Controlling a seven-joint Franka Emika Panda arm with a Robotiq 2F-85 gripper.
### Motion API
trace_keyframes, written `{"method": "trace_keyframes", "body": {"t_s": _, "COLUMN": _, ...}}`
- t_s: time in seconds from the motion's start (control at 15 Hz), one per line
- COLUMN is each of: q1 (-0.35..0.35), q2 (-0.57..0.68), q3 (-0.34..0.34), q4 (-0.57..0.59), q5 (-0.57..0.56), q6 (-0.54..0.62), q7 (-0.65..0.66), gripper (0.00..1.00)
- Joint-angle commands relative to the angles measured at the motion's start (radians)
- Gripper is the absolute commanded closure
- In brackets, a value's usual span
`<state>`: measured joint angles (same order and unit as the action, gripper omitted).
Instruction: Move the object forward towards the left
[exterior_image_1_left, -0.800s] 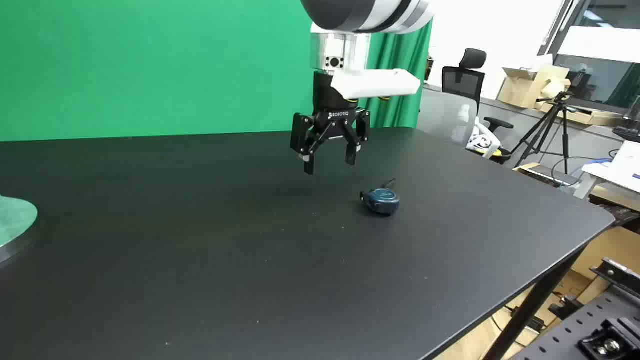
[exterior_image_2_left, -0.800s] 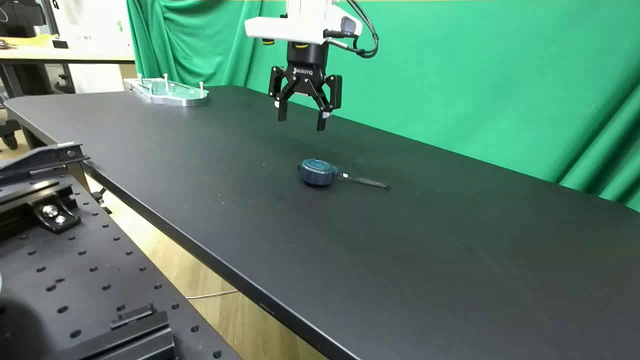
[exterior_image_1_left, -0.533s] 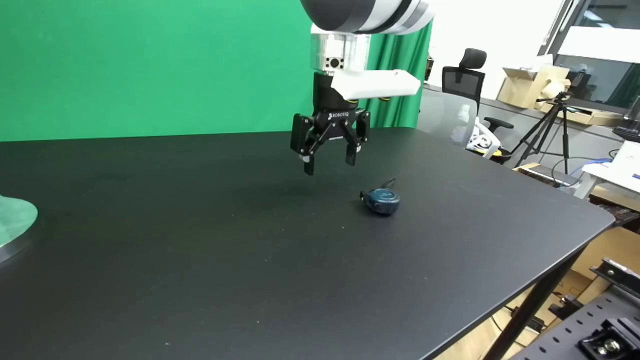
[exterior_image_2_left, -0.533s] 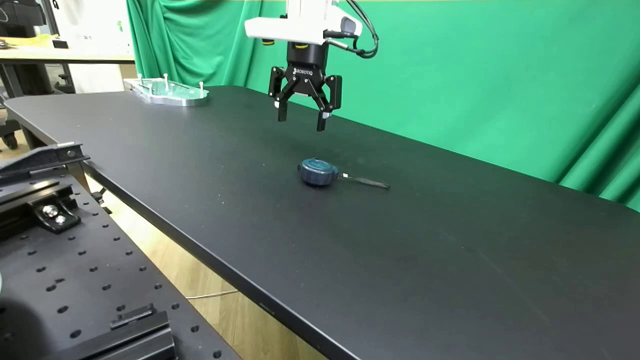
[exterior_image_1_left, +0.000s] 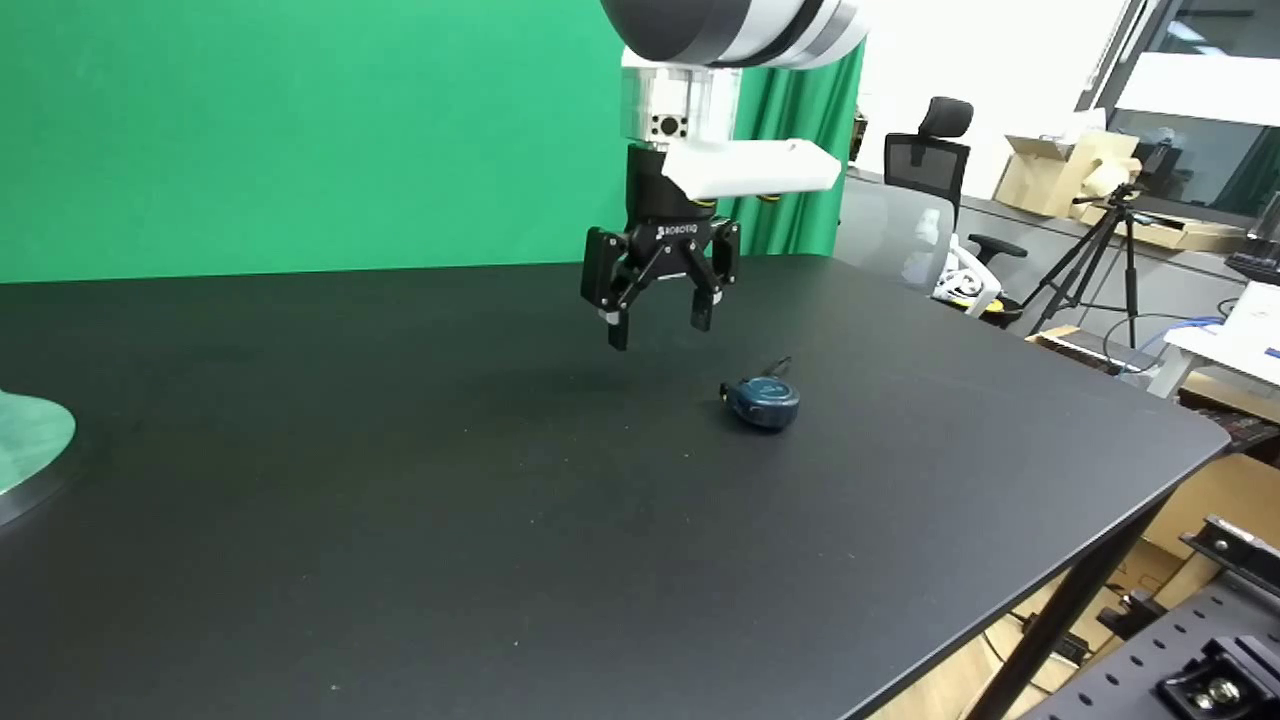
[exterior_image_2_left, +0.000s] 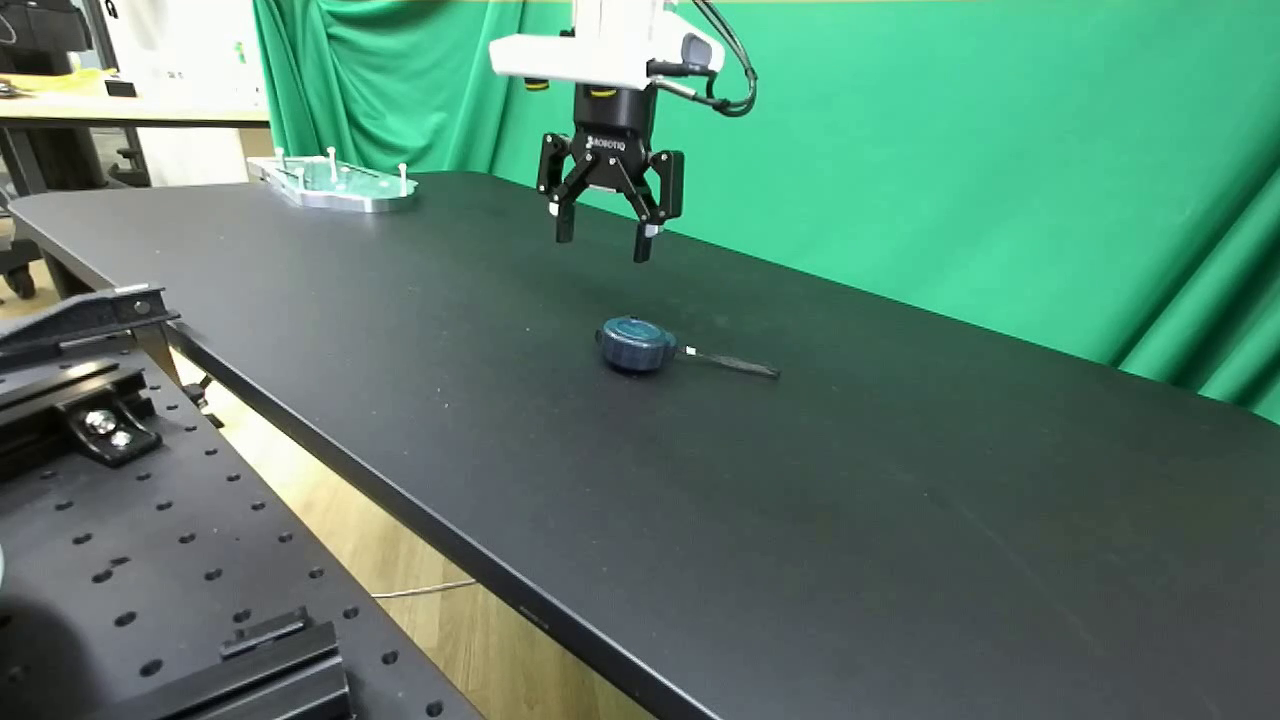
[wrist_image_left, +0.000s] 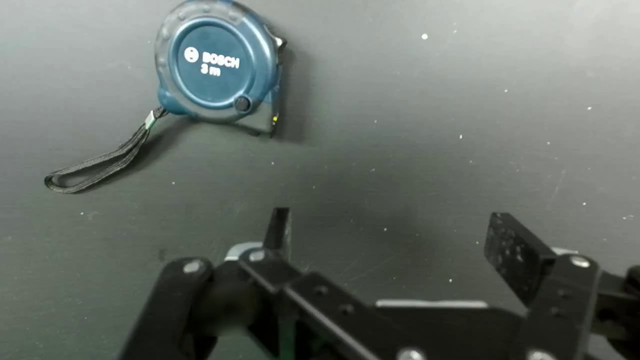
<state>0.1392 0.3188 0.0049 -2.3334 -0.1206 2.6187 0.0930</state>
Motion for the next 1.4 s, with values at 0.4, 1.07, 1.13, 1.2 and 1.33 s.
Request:
{"method": "trace_keyframes", "body": {"t_s": 0.4, "q1": 0.016, "q2": -0.061, "q3": -0.017, "q4": -0.153, "q5": -0.078, "q6": 0.165, "q7": 0.03, "gripper": 0.0}}
{"method": "trace_keyframes", "body": {"t_s": 1.07, "q1": 0.039, "q2": -0.135, "q3": -0.17, "q4": -0.383, "q5": -0.123, "q6": 0.489, "q7": 0.029, "gripper": 0.0}}
{"method": "trace_keyframes", "body": {"t_s": 1.13, "q1": 0.045, "q2": -0.134, "q3": -0.191, "q4": -0.385, "q5": -0.123, "q6": 0.498, "q7": 0.032, "gripper": 0.0}}
{"method": "trace_keyframes", "body": {"t_s": 1.2, "q1": 0.043, "q2": -0.125, "q3": -0.201, "q4": -0.381, "q5": -0.116, "q6": 0.498, "q7": 0.03, "gripper": 0.0}}
{"method": "trace_keyframes", "body": {"t_s": 1.33, "q1": 0.043, "q2": -0.113, "q3": -0.218, "q4": -0.377, "q5": -0.107, "q6": 0.499, "q7": 0.028, "gripper": 0.0}}
